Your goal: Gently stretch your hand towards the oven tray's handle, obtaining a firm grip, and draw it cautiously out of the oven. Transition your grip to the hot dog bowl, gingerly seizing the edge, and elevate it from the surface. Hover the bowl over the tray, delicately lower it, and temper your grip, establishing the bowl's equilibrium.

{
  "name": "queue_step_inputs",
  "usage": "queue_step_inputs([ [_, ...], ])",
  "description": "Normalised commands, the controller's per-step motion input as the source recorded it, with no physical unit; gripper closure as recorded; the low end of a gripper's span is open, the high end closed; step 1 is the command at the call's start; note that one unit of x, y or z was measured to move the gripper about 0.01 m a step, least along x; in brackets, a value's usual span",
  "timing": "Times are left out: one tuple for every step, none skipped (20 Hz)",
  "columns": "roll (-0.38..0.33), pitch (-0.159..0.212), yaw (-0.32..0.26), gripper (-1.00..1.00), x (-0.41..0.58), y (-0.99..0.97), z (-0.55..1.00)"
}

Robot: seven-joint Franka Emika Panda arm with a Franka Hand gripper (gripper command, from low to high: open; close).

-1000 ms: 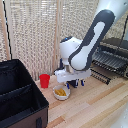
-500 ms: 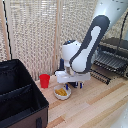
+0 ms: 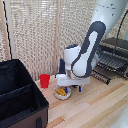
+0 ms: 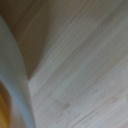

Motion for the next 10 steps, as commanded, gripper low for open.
queue_step_inputs([
  [0.000, 0.000, 0.021, 1.00, 0.000, 0.00, 0.00],
  [0.000, 0.000, 0.021, 1.00, 0.000, 0.00, 0.00],
  [0.000, 0.000, 0.000, 1.00, 0.077, 0.00, 0.00],
  [0.000, 0.000, 0.013, 1.00, 0.000, 0.00, 0.00],
  [-0.016, 0.000, 0.000, 1.00, 0.100, 0.06, 0.00],
  [-0.003, 0.000, 0.012, 1.00, 0.000, 0.02, 0.00],
  [0.000, 0.000, 0.054, 1.00, 0.000, 0.00, 0.00],
  [0.000, 0.000, 0.058, 1.00, 0.000, 0.01, 0.00],
  [0.000, 0.000, 0.069, 1.00, 0.000, 0.00, 0.00],
  [0.000, 0.000, 0.050, 1.00, 0.106, 0.05, -0.02],
])
